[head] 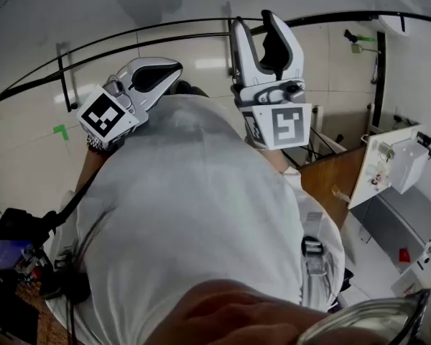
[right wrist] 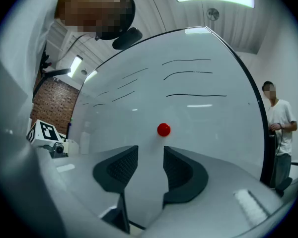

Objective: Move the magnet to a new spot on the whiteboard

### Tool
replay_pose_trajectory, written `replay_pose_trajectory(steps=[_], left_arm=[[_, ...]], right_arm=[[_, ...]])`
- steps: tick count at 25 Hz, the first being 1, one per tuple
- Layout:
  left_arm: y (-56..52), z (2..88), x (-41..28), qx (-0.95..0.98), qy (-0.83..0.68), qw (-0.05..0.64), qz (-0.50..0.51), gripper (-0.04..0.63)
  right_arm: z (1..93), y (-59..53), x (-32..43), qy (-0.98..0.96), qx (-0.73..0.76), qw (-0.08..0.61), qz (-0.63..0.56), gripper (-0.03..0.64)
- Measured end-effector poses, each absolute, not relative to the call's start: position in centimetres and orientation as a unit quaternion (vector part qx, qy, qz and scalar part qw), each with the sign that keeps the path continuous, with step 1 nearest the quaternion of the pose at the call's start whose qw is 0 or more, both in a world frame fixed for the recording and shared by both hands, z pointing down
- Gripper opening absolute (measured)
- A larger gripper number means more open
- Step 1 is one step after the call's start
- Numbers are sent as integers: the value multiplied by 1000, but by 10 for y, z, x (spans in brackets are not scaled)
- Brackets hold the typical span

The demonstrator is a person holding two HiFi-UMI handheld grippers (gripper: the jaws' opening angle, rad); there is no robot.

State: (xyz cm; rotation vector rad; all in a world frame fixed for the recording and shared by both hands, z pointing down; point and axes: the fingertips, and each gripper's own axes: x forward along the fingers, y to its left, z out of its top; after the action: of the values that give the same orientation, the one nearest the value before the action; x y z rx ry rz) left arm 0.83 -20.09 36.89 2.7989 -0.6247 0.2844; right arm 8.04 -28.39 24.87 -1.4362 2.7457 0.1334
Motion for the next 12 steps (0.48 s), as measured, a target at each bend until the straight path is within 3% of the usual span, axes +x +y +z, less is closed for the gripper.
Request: replay_pose_trajectory(steps=[7,12], left_arm=[[-151,377,-16,925,-333,169,72,2],[-117,347,-45,907,-361,211,-47,2]], right_arm=[[266,-247,81,912,-408,49,6,153],[251,-187,96,908,-413,61,31,153]])
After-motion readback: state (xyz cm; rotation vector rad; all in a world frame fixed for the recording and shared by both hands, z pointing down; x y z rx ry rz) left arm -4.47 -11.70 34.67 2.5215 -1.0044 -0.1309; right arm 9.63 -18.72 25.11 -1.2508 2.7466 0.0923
